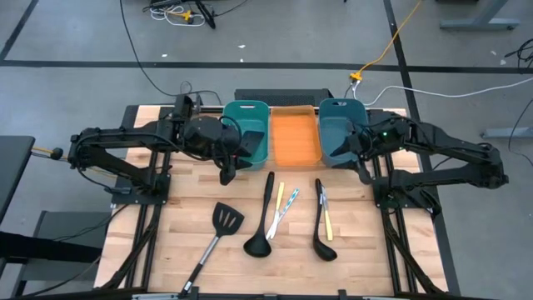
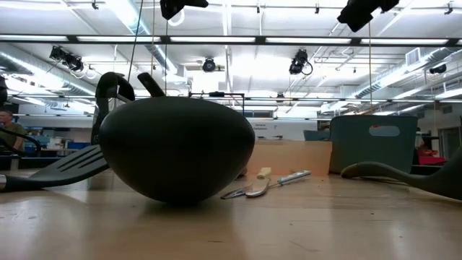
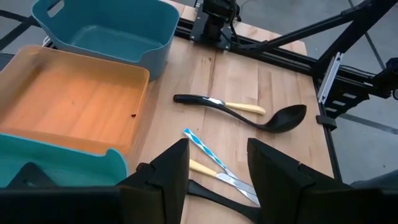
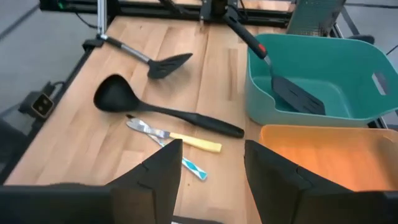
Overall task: Pick & Place Kitchen Items
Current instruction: Put the right black ladle into the blue bin
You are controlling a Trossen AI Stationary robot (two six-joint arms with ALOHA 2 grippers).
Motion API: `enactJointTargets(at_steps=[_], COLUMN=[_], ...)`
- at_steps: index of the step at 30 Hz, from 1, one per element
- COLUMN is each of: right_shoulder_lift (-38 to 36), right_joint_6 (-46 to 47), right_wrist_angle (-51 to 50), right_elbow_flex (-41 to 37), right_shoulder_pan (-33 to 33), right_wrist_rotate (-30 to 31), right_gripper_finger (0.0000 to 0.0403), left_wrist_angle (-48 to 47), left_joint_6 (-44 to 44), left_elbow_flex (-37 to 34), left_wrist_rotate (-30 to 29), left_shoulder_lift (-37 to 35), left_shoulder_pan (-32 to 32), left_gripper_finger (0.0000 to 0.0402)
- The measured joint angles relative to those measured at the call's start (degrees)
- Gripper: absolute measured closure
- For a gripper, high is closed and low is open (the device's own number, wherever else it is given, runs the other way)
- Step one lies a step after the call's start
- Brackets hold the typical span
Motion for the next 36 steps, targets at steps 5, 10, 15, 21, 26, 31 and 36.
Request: enactJointTargets(at_steps=[5, 10, 15, 21, 26, 31, 36], right_shoulder_lift=[0.2, 0.2, 0.2, 0.8, 2.3, 4.2, 6.3], right_joint_6=[-2.0, -2.6, -6.4, -9.7, -9.8, -11.0, -12.1], right_wrist_angle=[-0.7, -2.3, -5.1, -6.4, -7.2, -7.7, -8.9], right_elbow_flex=[0.0, 0.0, 0.0, 0.0, 0.0, 0.0, 0.0], right_shoulder_pan=[0.1, 0.1, 0.1, 0.1, 0.1, 0.1, 0.1], right_wrist_rotate=[0.0, 0.0, 0.0, 0.0, 0.0, 0.0, 0.6], right_gripper_finger=[0.0222, 0.0222, 0.0222, 0.0222, 0.0222, 0.0222, 0.0222], left_wrist_angle=[1.2, 2.6, 3.7, 3.8, 3.8, 3.8, 3.8], left_joint_6=[0.0, 0.6, 4.4, 5.0, 4.3, 4.3, 4.3], left_elbow_flex=[0.0, 0.0, 0.0, 0.0, 0.0, 0.0, 0.0], left_wrist_rotate=[0.0, -0.1, -0.1, -0.1, -0.1, -0.1, -0.1], left_shoulder_lift=[0.0, 0.0, 0.0, 0.0, 0.0, 0.0, 0.0], left_shoulder_pan=[0.0, 0.0, 0.0, 0.0, 0.0, 0.0, 0.0], left_gripper_finger=[0.0235, 0.0235, 0.0235, 0.0235, 0.0235, 0.0235, 0.0235])
